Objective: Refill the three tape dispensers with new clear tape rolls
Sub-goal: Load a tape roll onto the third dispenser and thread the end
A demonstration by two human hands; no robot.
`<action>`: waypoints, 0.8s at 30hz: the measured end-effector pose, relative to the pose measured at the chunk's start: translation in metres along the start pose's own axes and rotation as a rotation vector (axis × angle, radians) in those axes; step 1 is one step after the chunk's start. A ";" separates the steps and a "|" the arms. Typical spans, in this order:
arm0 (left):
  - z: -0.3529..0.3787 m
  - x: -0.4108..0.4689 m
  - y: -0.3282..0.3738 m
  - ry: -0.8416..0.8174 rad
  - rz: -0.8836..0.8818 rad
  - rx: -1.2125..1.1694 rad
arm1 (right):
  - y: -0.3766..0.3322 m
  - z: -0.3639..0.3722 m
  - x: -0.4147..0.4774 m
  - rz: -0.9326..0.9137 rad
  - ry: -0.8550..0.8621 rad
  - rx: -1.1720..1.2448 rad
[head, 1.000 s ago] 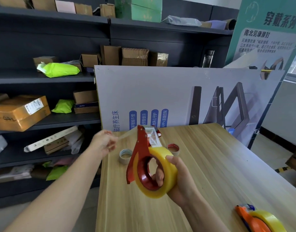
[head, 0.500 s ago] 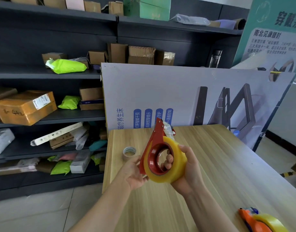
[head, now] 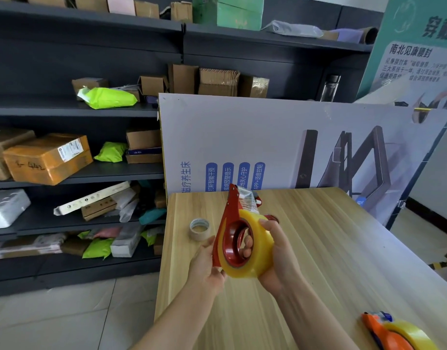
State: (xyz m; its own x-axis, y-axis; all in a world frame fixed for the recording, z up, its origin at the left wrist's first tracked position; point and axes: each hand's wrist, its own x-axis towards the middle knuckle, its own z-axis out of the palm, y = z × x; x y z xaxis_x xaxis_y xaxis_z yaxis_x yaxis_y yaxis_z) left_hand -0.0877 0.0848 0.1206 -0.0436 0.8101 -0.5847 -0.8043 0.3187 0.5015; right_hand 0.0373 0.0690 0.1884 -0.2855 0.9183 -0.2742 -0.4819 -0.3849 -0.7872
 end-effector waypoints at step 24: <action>-0.020 -0.004 0.026 -0.040 0.021 -0.030 | 0.003 0.016 0.003 0.036 0.025 -0.059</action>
State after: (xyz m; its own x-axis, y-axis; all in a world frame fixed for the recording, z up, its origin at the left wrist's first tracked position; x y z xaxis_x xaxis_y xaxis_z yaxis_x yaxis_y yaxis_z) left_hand -0.1199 0.0801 0.1234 -0.0379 0.8356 -0.5481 -0.8208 0.2868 0.4940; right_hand 0.0220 0.0697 0.1941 -0.2808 0.9064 -0.3156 -0.4222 -0.4119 -0.8075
